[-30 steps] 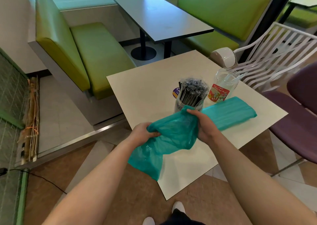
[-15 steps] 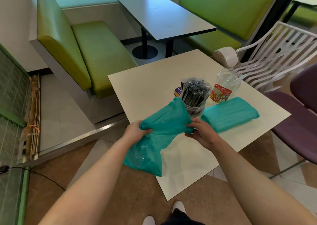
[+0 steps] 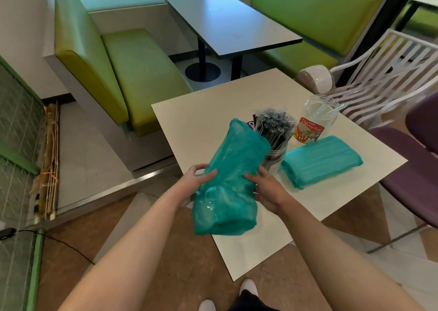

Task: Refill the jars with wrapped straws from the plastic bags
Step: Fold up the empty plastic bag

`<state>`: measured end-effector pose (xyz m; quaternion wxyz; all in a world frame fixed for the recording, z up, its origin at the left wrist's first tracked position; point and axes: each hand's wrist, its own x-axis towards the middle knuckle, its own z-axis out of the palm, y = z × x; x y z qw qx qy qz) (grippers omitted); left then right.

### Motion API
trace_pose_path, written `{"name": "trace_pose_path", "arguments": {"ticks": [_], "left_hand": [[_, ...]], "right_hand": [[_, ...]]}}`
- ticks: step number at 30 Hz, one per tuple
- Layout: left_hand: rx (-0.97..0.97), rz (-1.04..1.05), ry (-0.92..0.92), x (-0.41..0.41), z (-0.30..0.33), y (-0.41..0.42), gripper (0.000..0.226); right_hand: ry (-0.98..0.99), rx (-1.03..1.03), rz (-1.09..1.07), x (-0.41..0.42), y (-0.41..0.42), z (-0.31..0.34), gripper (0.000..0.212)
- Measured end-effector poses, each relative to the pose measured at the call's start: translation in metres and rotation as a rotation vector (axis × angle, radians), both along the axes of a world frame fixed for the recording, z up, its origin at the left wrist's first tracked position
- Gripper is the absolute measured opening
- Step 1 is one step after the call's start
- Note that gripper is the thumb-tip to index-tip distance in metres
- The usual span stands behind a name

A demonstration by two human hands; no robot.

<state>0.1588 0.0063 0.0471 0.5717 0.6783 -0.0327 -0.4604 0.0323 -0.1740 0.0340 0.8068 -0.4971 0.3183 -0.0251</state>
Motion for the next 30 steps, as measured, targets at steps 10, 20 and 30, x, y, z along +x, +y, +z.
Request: {"name": "trace_pose_path", "arguments": {"ticks": [10, 20, 30], "left_hand": [[0.058, -0.175, 0.357, 0.004, -0.007, -0.001, 0.094], [0.045, -0.110, -0.014, 0.001, -0.008, 0.001, 0.048], [-0.020, -0.021, -0.037, -0.001, -0.006, -0.003, 0.047]], "right_hand": [[0.046, -0.590, 0.134, 0.010, 0.006, 0.000, 0.022], [0.080, -0.310, 0.332, 0.002, 0.007, 0.014, 0.065], [0.098, -0.479, 0.280, -0.011, 0.010, -0.006, 0.041]]}}
